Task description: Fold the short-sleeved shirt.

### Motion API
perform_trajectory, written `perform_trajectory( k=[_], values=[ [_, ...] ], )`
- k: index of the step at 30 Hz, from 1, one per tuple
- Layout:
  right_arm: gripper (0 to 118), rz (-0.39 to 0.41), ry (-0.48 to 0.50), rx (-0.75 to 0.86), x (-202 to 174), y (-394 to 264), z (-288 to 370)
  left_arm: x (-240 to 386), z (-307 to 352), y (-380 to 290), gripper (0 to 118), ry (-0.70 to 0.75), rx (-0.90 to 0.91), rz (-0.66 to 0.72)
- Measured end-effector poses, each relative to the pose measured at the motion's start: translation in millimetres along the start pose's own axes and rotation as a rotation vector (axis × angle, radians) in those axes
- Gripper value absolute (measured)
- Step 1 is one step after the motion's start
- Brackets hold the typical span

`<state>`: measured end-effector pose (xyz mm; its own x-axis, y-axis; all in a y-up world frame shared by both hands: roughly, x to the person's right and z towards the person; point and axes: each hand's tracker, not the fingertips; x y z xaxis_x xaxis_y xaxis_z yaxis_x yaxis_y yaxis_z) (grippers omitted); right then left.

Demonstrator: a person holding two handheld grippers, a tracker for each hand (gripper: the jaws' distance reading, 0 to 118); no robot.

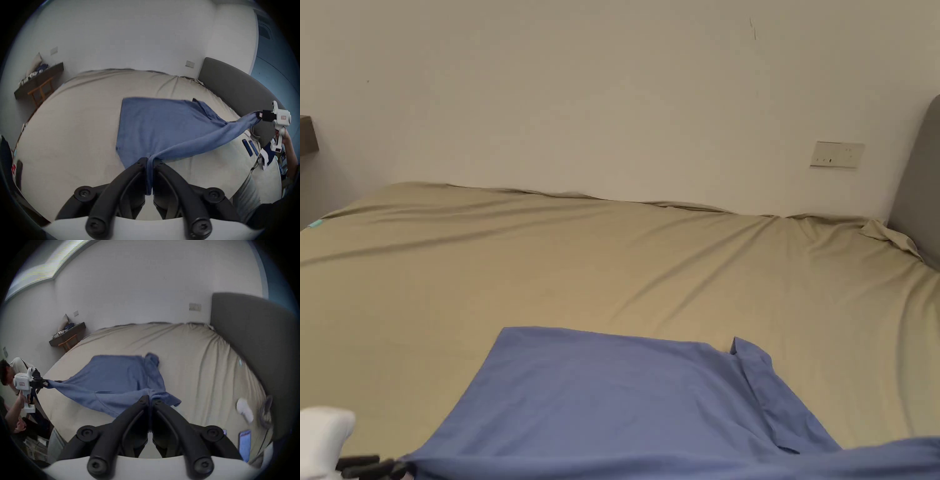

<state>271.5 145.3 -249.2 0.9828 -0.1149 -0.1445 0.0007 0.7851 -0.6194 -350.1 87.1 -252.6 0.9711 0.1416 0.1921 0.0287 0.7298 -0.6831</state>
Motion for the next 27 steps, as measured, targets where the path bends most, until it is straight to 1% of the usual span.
perform_trajectory(
  k=[4,11,14,15,16,17,18,19,20,21,22,25,27],
  values=[
    [4,-0.061,0.016,-0.030,4.3,-45.3,0.0,-6.5,-3.7,-39.0,6,-0.018,-0.041,0.024],
    [4,-0.109,-0.013,-0.089,11.6,-99.5,-3.9,-2.6,-8.2,-83.3,6,-0.026,-0.092,0.052],
    [4,-0.095,-0.051,-0.123,12.2,-117.6,-14.1,-6.2,-14.5,-96.8,6,-0.045,-0.098,0.115],
    [13,-0.087,-0.057,-0.126,12.9,-122.7,-19.2,-6.9,-16.8,-100.2,7,-0.041,-0.098,0.125],
    [32,-0.087,-0.061,-0.122,13.8,-127.6,-23.9,-9.5,-18.7,-102.7,12,-0.032,-0.090,0.146],
    [55,-0.090,-0.062,-0.119,15.1,-131.2,-26.1,-10.2,-18.7,-104.6,18,-0.009,-0.085,0.177],
    [83,-0.086,-0.091,-0.111,12.9,-133.4,-24.9,-10.0,-16.9,-105.5,45,0.026,-0.076,0.199],
    [83,-0.082,-0.118,-0.086,14.1,-138.3,-24.5,-7.5,-11.4,-106.1,45,0.059,-0.050,0.209],
    [88,-0.078,-0.112,-0.057,11.0,-138.7,-18.7,-5.8,-5.6,-105.1,55,0.081,-0.040,0.207],
    [95,-0.063,-0.098,-0.016,4.3,-136.6,-9.4,-0.5,2.2,-102.8,77,0.097,-0.023,0.202],
    [100,-0.048,-0.099,0.030,-3.8,-134.9,0.0,7.2,13.6,-101.8,95,0.109,0.013,0.198],
    [100,-0.012,-0.118,0.161,-33.0,-132.3,24.7,22.6,34.8,-98.5,95,0.088,0.136,0.174],
    [98,-0.010,-0.123,0.189,-48.6,-135.1,29.7,40.8,41.8,-99.9,95,0.131,0.186,0.134]
  ],
)
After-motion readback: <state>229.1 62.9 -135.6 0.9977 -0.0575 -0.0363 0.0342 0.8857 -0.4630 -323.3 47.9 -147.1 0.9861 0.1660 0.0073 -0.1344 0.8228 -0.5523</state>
